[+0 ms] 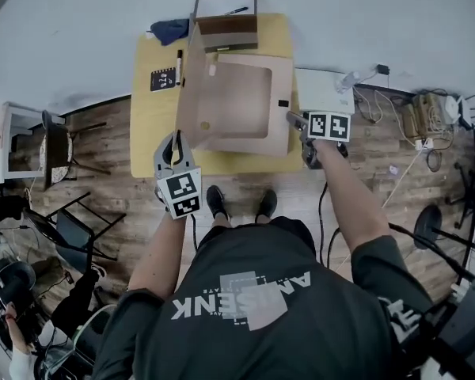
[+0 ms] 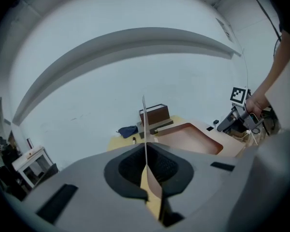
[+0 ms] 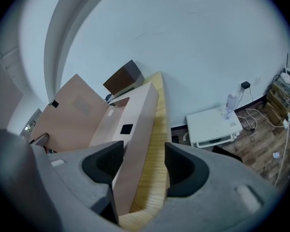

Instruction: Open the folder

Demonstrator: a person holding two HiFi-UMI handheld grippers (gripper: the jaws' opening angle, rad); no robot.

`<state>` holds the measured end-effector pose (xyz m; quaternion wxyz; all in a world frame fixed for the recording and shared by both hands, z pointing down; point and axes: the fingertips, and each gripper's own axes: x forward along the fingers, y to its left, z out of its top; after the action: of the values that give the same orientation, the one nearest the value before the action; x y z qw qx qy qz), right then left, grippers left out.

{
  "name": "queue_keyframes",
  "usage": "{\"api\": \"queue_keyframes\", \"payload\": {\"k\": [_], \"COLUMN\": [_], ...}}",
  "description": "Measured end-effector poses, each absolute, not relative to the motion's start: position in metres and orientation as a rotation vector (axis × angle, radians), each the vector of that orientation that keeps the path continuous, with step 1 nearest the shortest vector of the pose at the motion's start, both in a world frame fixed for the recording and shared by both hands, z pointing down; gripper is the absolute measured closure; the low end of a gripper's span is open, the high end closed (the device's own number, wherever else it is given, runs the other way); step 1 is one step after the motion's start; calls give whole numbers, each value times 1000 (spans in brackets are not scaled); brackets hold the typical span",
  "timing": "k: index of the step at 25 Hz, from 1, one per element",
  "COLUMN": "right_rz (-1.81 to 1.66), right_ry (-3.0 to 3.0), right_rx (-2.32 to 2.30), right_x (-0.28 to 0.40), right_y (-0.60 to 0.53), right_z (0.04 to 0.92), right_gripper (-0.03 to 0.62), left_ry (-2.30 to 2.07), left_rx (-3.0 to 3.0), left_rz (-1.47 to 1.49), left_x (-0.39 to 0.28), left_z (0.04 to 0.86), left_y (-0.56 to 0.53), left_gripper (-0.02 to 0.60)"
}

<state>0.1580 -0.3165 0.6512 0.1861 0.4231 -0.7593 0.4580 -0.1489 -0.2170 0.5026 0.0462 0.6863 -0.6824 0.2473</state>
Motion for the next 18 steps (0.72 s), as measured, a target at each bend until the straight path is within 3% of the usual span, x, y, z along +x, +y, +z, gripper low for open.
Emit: {"api": "queue_keyframes", "payload": {"k": [18], "right_rz": [1302], "right_ry": [-2010], "right_rx": [1400], "right_x": [164], "right_y": [-309], "right_z": [651], "right_gripper": [344], "left_ry": [-1964], "left_rx": [1811], "left_rz": [793], "left_x": [-292], "left_z": [583], "left_y": [-220], "left_gripper": [503]}}
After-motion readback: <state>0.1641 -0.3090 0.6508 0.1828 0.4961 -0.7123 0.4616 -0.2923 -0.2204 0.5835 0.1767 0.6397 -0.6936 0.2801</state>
